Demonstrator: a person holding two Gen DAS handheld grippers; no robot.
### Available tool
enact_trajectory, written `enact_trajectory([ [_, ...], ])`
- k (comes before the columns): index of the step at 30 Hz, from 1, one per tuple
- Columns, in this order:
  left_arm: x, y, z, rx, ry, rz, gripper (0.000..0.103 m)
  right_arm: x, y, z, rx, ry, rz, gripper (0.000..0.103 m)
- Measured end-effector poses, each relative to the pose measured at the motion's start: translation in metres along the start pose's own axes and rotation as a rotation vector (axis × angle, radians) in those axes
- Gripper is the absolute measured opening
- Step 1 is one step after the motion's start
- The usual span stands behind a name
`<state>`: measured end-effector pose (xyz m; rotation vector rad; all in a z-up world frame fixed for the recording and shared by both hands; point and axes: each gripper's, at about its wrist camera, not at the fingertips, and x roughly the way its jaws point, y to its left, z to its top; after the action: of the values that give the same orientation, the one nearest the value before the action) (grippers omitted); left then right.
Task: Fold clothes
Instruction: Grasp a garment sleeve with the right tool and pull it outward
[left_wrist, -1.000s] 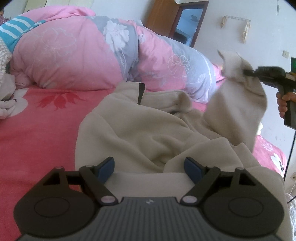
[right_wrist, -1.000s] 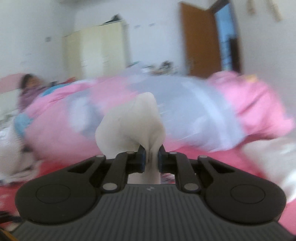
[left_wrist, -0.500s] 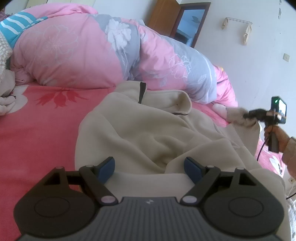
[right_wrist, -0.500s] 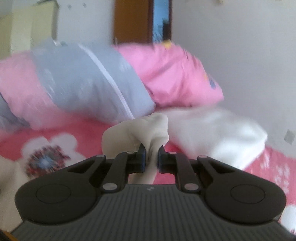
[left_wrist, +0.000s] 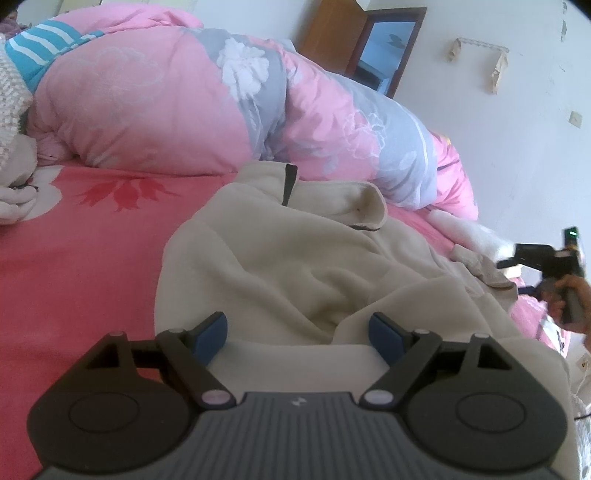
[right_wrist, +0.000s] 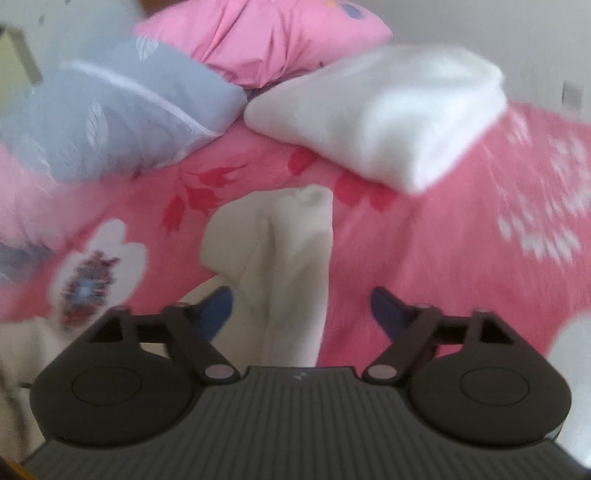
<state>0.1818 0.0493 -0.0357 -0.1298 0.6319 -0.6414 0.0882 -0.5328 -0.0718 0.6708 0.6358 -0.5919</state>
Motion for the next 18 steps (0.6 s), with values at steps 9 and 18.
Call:
enact_trajectory([
  [9, -0.048, -0.002, 0.005, -0.090, -0.136, -0.043, 0.090, -0.088, 0.000, -0.056, 0.098, 0.172, 0.351, 0.087],
  [18, -0.097, -0.086, -0.015, 0.166, -0.134, -0.172, 0.096, -0.117, 0.056, -0.121, 0.053, 0.328, 0.693, 0.087],
])
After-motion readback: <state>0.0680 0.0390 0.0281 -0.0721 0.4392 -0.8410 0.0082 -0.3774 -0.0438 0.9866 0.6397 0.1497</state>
